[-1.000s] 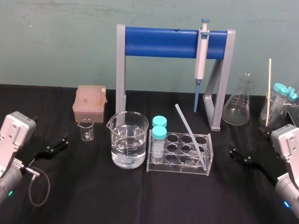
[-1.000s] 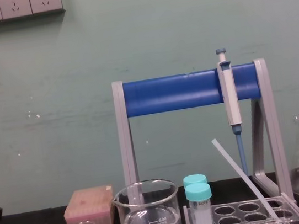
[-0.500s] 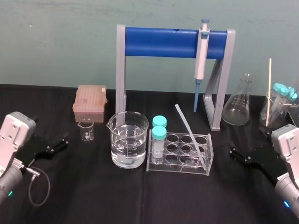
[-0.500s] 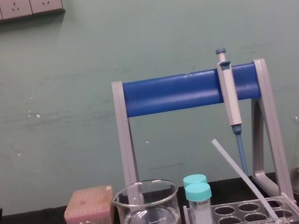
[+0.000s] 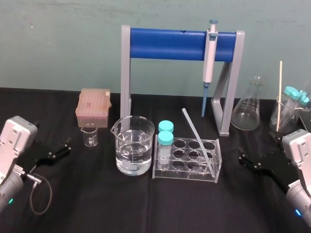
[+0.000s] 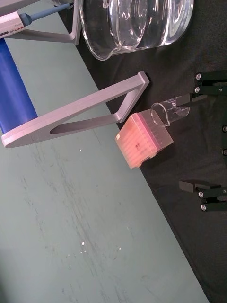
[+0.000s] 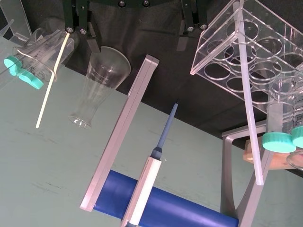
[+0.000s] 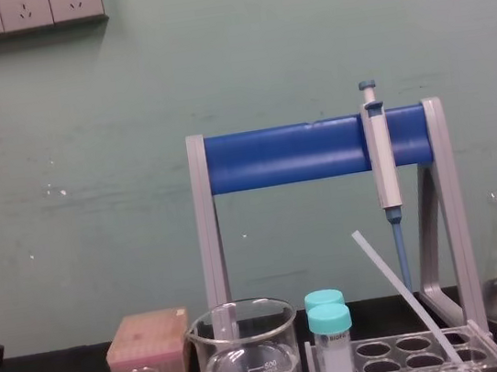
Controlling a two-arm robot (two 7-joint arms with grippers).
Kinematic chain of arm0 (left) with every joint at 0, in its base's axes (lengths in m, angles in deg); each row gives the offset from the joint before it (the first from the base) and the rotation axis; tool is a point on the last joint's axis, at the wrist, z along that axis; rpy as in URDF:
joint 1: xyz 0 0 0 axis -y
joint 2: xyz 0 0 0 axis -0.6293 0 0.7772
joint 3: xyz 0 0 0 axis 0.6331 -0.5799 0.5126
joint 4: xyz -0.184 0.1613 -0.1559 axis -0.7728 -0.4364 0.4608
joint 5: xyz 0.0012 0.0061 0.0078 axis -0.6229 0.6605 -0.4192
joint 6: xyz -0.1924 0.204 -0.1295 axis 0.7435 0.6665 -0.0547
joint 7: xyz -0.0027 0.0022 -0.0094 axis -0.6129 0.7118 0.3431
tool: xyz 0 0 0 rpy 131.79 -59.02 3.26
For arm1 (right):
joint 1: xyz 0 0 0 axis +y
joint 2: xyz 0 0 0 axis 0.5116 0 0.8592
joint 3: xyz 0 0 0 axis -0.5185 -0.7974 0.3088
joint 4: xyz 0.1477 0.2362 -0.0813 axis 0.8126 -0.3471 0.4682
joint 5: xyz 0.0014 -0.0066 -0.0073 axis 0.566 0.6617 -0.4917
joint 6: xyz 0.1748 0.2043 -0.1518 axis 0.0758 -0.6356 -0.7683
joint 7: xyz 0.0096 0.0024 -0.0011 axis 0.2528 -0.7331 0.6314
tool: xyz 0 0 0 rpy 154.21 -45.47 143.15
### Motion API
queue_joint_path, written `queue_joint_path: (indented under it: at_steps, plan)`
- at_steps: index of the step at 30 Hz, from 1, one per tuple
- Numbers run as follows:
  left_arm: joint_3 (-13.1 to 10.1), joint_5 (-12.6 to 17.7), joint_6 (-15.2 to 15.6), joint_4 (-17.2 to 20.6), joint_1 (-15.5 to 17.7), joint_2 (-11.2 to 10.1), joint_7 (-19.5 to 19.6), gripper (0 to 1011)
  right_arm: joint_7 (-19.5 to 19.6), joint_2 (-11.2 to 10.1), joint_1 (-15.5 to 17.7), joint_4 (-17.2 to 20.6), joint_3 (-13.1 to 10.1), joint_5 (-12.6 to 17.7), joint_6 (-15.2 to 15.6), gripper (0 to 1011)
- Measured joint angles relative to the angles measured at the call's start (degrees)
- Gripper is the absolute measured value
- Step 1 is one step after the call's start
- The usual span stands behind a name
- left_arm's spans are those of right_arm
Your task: Pick up the stirring rod with one hand, then place it down.
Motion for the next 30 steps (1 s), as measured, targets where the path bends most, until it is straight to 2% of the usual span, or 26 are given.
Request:
queue_joint_path:
  at_steps: [30]
  plan:
    - [0.00, 0.00, 0.00, 0.00, 0.00, 0.00, 0.00, 1000, 0.00, 0.00, 0.00, 0.00, 0.00, 0.00, 0.00, 1003]
